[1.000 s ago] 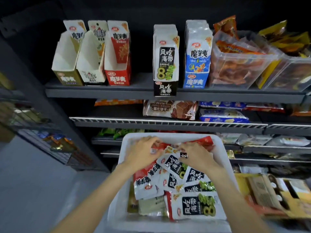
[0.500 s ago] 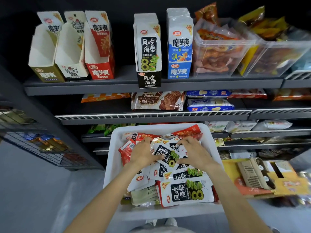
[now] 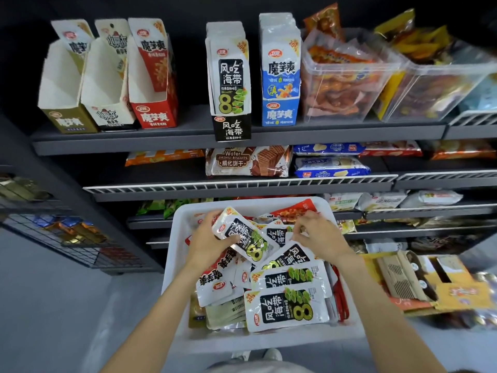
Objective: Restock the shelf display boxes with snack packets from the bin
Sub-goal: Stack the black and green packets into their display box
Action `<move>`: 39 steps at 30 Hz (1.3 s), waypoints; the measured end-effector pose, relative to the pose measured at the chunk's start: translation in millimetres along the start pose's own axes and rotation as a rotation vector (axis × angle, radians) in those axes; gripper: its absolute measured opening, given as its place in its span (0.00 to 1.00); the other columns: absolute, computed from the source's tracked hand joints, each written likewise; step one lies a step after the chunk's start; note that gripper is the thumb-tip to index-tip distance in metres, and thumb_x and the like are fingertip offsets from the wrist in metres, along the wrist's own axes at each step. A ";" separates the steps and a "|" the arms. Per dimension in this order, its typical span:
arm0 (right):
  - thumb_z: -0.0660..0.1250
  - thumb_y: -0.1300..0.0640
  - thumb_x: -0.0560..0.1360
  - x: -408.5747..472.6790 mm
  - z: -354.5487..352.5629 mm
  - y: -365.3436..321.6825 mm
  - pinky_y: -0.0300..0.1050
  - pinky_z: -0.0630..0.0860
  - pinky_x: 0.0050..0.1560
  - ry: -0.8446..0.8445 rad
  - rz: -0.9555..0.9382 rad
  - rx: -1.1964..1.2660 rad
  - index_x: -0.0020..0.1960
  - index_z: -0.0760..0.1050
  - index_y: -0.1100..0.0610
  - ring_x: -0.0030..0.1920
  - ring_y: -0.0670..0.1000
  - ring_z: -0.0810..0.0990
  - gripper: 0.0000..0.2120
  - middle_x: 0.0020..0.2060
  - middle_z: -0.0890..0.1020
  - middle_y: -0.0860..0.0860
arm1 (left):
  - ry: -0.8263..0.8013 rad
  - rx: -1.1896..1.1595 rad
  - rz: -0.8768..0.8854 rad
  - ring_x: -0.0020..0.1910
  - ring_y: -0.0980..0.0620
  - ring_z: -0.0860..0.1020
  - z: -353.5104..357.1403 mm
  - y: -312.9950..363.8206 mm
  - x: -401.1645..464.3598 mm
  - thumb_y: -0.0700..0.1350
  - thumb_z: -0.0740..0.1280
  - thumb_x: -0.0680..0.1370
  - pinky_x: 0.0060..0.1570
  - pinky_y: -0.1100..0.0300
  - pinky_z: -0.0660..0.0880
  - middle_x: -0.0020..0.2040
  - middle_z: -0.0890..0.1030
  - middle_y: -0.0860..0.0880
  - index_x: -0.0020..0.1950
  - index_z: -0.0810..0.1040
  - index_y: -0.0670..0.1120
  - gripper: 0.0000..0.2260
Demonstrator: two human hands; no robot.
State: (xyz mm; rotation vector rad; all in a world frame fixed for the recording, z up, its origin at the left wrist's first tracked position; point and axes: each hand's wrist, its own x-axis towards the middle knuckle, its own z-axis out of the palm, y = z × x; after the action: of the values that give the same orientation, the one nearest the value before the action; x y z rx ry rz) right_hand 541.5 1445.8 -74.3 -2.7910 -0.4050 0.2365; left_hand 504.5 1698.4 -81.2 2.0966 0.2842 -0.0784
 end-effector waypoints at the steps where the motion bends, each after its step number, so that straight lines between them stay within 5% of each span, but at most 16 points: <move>1: 0.63 0.50 0.78 0.9 -1.0 2.7 0.45 0.68 0.53 -0.025 -0.031 0.006 0.51 0.75 0.53 0.53 0.52 0.75 0.07 0.53 0.74 0.49 | 0.030 -0.038 -0.005 0.48 0.56 0.77 -4.0 0.6 0.1 0.45 0.78 0.68 0.42 0.67 0.71 0.48 0.76 0.58 0.59 0.70 0.52 0.25; 7: 0.69 0.41 0.71 2.1 8.0 0.6 0.52 0.68 0.59 -0.342 -0.133 -0.088 0.58 0.72 0.46 0.59 0.49 0.70 0.19 0.55 0.75 0.45 | 0.089 -0.074 -0.025 0.41 0.65 0.76 -17.9 2.7 -3.3 0.43 0.74 0.72 0.34 0.74 0.69 0.42 0.78 0.59 0.52 0.74 0.50 0.13; 9: 0.67 0.43 0.74 3.7 4.5 -2.3 0.49 0.69 0.56 -0.294 -0.141 -0.095 0.54 0.75 0.49 0.56 0.50 0.72 0.13 0.51 0.75 0.47 | 0.119 -0.092 -0.015 0.41 0.65 0.76 -20.1 0.9 -3.9 0.43 0.73 0.73 0.34 0.75 0.70 0.42 0.78 0.60 0.52 0.75 0.50 0.11; 12: 0.65 0.50 0.77 1.4 -9.9 -2.7 0.44 0.70 0.47 -0.068 -0.103 0.220 0.49 0.73 0.50 0.48 0.50 0.74 0.04 0.47 0.76 0.49 | 0.185 -0.188 -0.034 0.43 0.63 0.77 -25.4 -1.0 -4.6 0.41 0.72 0.74 0.39 0.73 0.72 0.44 0.80 0.58 0.53 0.77 0.48 0.10; 16: 0.62 0.51 0.79 -5.8 -34.6 -7.7 0.39 0.68 0.37 0.054 0.002 0.574 0.48 0.71 0.53 0.37 0.50 0.74 0.06 0.42 0.80 0.52 | 0.235 -0.283 -0.041 0.45 0.58 0.80 -34.5 -1.9 -2.8 0.40 0.71 0.75 0.43 0.62 0.76 0.45 0.81 0.56 0.52 0.78 0.49 0.08; 21: 0.67 0.54 0.75 -9.5 -54.1 -18.7 0.49 0.76 0.46 0.151 0.083 0.903 0.47 0.75 0.53 0.48 0.55 0.81 0.03 0.45 0.83 0.51 | 0.280 -0.352 0.000 0.46 0.56 0.81 -44.5 5.1 -0.9 0.40 0.71 0.75 0.38 0.68 0.75 0.46 0.82 0.54 0.52 0.79 0.47 0.08; 24: 0.72 0.61 0.70 -15.4 -72.6 -28.6 0.35 0.77 0.46 0.042 0.017 1.052 0.54 0.76 0.50 0.51 0.44 0.80 0.15 0.48 0.83 0.45 | 0.315 -0.391 0.068 0.46 0.55 0.81 -55.3 19.7 -3.2 0.39 0.70 0.75 0.40 0.66 0.77 0.47 0.83 0.54 0.52 0.79 0.47 0.07; 26: 0.74 0.64 0.68 -16.1 -84.2 -33.8 0.35 0.77 0.43 0.004 -0.025 1.000 0.58 0.74 0.49 0.48 0.42 0.81 0.22 0.48 0.82 0.45 | 0.346 -0.429 0.137 0.44 0.58 0.81 -66.4 36.2 -4.4 0.39 0.69 0.75 0.39 0.69 0.77 0.47 0.83 0.54 0.52 0.79 0.46 0.07; 29: 0.74 0.64 0.69 -9.3 -105.6 -45.5 0.32 0.76 0.37 0.246 -0.019 0.906 0.52 0.75 0.49 0.40 0.39 0.81 0.17 0.43 0.83 0.45 | 0.410 -0.511 0.270 0.43 0.63 0.80 -92.5 73.7 0.2 0.38 0.69 0.75 0.39 0.70 0.75 0.46 0.83 0.56 0.51 0.79 0.48 0.07; 34: 0.72 0.59 0.72 13.4 -150.1 -60.7 0.34 0.69 0.27 0.631 -0.002 1.157 0.43 0.79 0.51 0.26 0.41 0.73 0.05 0.31 0.82 0.43 | 0.471 -0.524 0.485 0.43 0.65 0.80 -133.5 146.1 20.8 0.40 0.69 0.75 0.41 0.67 0.77 0.44 0.82 0.59 0.49 0.78 0.51 0.07; 36: 0.70 0.57 0.74 23.4 -164.1 -66.2 0.37 0.70 0.25 0.688 -0.013 1.213 0.46 0.80 0.54 0.27 0.44 0.72 0.02 0.35 0.81 0.48 | 0.473 -0.523 0.538 0.44 0.65 0.80 -140.5 170.2 32.1 0.41 0.70 0.75 0.43 0.68 0.77 0.45 0.82 0.60 0.49 0.77 0.53 0.08; 39: 0.64 0.58 0.78 34.9 -183.0 -74.1 0.40 0.81 0.38 0.699 -0.098 1.307 0.56 0.77 0.54 0.43 0.44 0.83 0.08 0.47 0.84 0.47 | 0.492 -0.547 0.597 0.46 0.64 0.80 -147.0 201.0 53.9 0.41 0.70 0.75 0.45 0.68 0.77 0.47 0.82 0.57 0.50 0.78 0.52 0.08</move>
State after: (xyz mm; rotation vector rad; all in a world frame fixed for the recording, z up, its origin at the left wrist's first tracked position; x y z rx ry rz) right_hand 593.5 1472.9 117.3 -1.4138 -0.1078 -0.3768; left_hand 595.1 1734.2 154.2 1.5491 -0.0440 0.7909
